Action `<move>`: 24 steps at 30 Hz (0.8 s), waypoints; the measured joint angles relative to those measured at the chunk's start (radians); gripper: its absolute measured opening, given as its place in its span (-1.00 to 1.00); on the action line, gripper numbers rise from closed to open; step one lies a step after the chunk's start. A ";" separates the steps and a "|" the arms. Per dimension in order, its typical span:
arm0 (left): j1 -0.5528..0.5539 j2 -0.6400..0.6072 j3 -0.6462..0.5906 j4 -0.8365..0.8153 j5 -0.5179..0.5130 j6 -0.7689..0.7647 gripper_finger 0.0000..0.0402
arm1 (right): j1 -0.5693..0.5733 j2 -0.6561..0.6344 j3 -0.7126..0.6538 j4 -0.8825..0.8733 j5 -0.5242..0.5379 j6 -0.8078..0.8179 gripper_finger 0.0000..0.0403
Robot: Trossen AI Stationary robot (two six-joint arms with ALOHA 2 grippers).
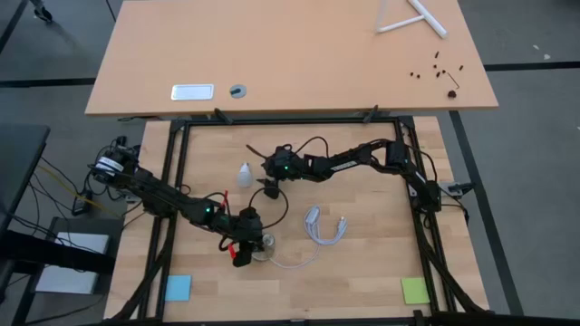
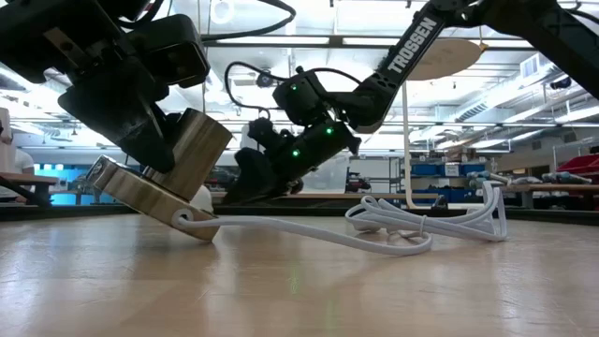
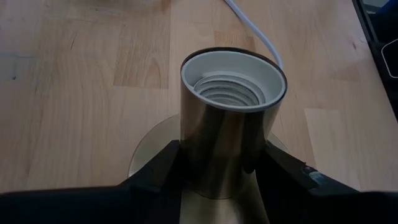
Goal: Screw lightbulb
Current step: Insert the white lightbulb into the golden lamp
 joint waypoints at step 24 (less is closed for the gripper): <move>0.000 -0.001 0.000 -0.003 -0.034 -0.030 -0.19 | 0.035 -0.066 0.000 -0.142 -0.107 -0.083 -0.27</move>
